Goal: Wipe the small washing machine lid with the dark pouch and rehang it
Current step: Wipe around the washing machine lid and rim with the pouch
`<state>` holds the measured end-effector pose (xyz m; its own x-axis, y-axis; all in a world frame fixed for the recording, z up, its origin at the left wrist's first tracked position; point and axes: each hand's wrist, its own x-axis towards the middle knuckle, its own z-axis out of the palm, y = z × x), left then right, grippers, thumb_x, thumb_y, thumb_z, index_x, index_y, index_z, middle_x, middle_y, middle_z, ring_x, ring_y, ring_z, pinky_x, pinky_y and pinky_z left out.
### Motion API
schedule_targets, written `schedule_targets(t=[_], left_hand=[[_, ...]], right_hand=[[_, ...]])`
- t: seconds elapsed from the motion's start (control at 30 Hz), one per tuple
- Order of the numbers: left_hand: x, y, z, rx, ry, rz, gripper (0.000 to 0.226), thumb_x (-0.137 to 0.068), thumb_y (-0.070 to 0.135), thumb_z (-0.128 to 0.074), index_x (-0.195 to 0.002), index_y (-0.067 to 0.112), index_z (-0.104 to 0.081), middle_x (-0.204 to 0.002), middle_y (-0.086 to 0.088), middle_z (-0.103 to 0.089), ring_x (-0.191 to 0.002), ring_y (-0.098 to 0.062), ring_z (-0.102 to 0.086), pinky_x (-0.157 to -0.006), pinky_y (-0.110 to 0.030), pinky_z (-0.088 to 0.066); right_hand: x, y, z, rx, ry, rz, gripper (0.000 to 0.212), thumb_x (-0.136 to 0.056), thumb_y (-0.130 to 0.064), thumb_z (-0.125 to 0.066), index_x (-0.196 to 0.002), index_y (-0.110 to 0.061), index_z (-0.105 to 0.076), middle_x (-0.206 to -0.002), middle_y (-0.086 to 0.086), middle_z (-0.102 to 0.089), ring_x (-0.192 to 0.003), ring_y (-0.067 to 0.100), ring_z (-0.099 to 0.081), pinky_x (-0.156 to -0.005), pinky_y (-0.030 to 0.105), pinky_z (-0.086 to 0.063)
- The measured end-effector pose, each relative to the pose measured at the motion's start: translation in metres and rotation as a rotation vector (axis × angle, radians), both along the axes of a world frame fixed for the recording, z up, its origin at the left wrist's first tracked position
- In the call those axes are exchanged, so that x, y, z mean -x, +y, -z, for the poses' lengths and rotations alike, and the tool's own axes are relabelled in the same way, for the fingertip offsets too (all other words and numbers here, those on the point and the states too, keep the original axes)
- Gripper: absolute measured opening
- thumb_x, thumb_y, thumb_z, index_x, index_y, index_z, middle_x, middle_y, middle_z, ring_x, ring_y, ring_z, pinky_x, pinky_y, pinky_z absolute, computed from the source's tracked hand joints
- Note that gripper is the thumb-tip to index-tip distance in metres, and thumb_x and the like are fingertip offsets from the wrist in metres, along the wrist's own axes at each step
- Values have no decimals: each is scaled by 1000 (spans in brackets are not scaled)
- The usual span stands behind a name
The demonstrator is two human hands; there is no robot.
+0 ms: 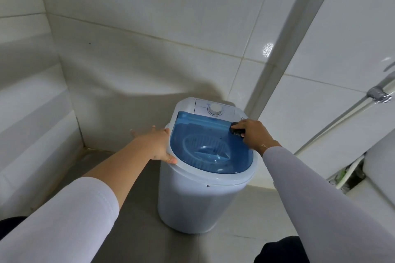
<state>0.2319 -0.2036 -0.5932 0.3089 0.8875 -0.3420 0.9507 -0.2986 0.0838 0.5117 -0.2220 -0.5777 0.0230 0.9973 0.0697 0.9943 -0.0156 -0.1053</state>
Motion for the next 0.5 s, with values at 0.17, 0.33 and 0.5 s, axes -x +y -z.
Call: schedule_targets(t=[0.17, 0.33, 0.5], left_hand=[[2, 3, 8, -6, -11, -25, 101, -74, 67, -62, -151, 22, -15, -157, -3, -28, -149, -28, -16, -112, -62, -23], [1, 0, 19, 16, -109, -91, 97, -75, 62, -64, -150, 23, -17, -159, -4, -24, -150, -28, -9, -114, -64, -18], [-4, -4, 18, 50, -163, -149, 83, -78, 54, -66, -143, 16, -31, -154, -9, -32, -149, -30, -13, -113, -61, -22]], right_hand=[[-10, -8, 5, -76, 71, 55, 46, -83, 8, -49, -117, -19, -64, -130, 5, -60, -117, 28, -54, -103, 31, -39], [-23, -11, 13, -78, 153, 172, 46, -82, 6, -46, -112, -22, -67, -122, 8, -64, -105, 31, -59, -92, 31, -46], [-24, -8, -8, -13, 70, 201, 33, -89, -4, -48, -110, -20, -69, -117, 10, -67, -100, 31, -61, -86, 30, -46]])
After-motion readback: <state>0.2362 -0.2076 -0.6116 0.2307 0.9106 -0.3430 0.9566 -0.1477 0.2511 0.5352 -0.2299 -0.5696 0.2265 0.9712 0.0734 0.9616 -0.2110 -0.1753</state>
